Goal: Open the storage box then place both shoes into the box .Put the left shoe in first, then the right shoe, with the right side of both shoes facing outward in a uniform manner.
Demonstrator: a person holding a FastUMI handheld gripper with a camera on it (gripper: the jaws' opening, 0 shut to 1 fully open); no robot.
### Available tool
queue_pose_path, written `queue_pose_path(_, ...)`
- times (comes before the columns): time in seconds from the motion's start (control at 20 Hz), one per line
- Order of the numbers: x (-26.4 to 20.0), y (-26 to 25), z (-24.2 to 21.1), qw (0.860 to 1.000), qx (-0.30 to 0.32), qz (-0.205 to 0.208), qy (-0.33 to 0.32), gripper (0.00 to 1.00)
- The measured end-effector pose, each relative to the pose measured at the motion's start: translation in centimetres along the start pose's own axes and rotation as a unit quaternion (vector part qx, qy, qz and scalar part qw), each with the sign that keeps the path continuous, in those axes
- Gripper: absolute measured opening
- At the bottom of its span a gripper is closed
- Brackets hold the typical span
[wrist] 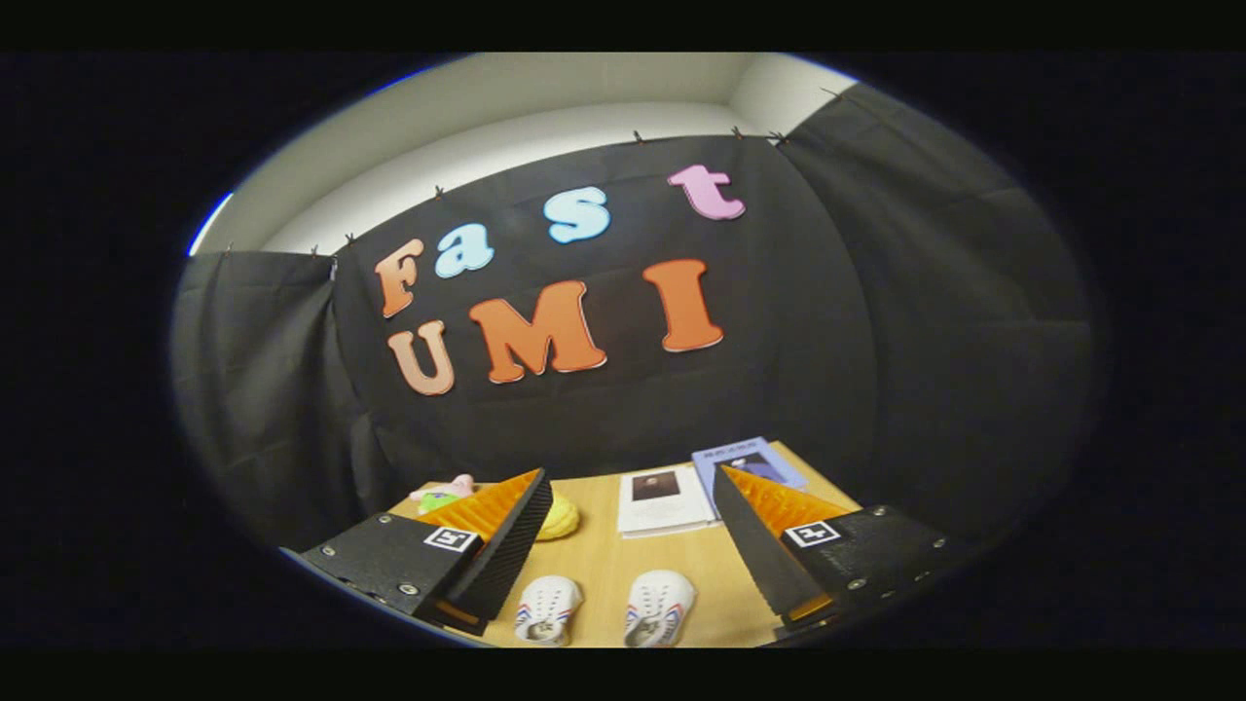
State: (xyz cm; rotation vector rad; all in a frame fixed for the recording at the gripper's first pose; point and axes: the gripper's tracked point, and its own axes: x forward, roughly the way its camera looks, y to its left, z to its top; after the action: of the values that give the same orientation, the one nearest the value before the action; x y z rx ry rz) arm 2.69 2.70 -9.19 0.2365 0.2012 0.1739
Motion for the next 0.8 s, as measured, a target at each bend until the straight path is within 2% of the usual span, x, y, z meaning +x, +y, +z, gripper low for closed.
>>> queue_pose_path(0.45,3.5,4.4,-12.8,0.986,0.064,0.067,0.138,0.98)
queue_pose_path(0.6,3.9,6.8,-16.1,0.976,0.085,0.098,0.174,0.98)
queue_pose_path(0.8,3.9,9.9,-20.4,0.956,0.124,0.138,0.229,0.98)
